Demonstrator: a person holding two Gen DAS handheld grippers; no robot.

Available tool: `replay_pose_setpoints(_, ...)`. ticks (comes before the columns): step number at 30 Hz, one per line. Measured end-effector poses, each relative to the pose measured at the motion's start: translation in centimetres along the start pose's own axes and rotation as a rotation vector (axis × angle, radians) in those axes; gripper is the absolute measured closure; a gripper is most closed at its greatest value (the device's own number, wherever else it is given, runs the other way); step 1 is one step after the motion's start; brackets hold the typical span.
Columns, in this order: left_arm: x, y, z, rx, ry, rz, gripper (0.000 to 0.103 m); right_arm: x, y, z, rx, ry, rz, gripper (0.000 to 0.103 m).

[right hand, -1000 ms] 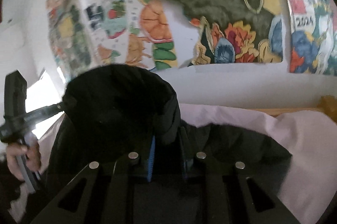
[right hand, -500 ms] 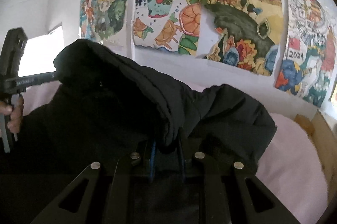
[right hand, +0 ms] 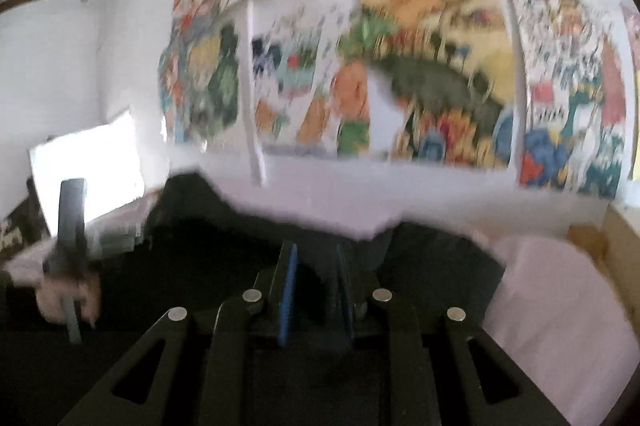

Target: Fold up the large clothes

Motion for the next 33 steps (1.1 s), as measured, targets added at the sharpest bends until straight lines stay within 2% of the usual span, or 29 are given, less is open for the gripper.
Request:
replay_pose_setpoints(3,0.0,-0.1,0.1,0.000,0.008,-0.005,0.099,-0.8,4.2,0.9,-0.083,0.032,0.008,0.084)
replay_pose_setpoints(6,0.2,-0.4,0.3,-0.006,0.032,0.003,0.099,-1.2,8.5,-1.6,-0.222,0.073,0.036,0.084)
replay_pose_setpoints(8,0.3,-1.2,0.7,-0.011,0.044,-0.016,0.098,-1.6,9.5,-3.5,-0.269,0.049,0.036,0.084)
replay_pose_setpoints(11,0.2,-3.0,1.4,0.009,0.050,-0.046,0.094,-2.1,9.4,-5.7,-0.291,-0.030,0.022,0.084)
replay_pose_setpoints(12,0.1,-3.9,1.6,0.032,0.043,-0.069,0.088,-2.1,9.1,-6.2,-0.296,-0.044,0.024,0.084)
replay_pose_setpoints(14,-0.2,-5.9,2.1,0.102,0.012,-0.099,0.066,-2.2,8.9,-6.6,-0.304,-0.057,0.027,0.084)
replay_pose_setpoints(15,-0.1,-6.7,2.5,0.139,-0.006,-0.118,0.050,-2.2,8.8,-6.8,-0.304,-0.063,0.026,0.084)
replay_pose_setpoints(16,0.2,-7.3,3.1,0.168,-0.015,-0.138,0.048,-2.3,8.8,-7.0,-0.301,-0.069,0.026,0.084)
replay_pose_setpoints(18,1.1,-7.5,4.5,0.189,-0.016,-0.163,0.048,-2.4,8.9,-7.1,-0.298,-0.077,0.017,0.084)
replay_pose_setpoints(20,2.4,-6.1,5.6,0.153,0.001,-0.157,0.048,-2.5,9.0,-7.3,-0.297,-0.072,0.016,0.084)
replay_pose_setpoints(23,3.2,-1.8,5.7,0.022,0.006,-0.105,0.048,-2.2,9.0,-7.7,-0.299,-0.056,0.017,0.084)
replay_pose_setpoints(24,3.1,0.3,4.9,-0.057,0.015,-0.069,0.055,-2.0,9.0,-7.9,-0.303,-0.066,0.009,0.085)
replay_pose_setpoints(25,2.8,1.5,4.2,-0.098,0.018,-0.040,0.073,-1.8,8.7,-8.0,-0.301,-0.085,-0.008,0.087)
replay_pose_setpoints(26,2.3,2.4,3.4,-0.130,0.018,-0.013,0.076,-1.6,8.6,-8.0,-0.299,-0.107,-0.021,0.087)
replay_pose_setpoints(29,1.1,3.9,1.5,-0.147,0.010,-0.039,0.077,-0.7,8.5,-8.5,-0.292,-0.167,-0.062,0.087)
replay_pose_setpoints(33,1.4,5.1,0.3,-0.134,0.074,-0.012,0.078,1.2,10.0,-9.9,-0.312,-0.133,-0.061,0.089)
Point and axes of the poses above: each gripper's, at about its wrist camera, not at the fingertips, and y roughly the way its jaws point, x to its right, z to its top, the point moved 6 cm from there along y, roughly the way its jaws point, and after that the axes turned 7 degrees about y, right-handed, at the moved point
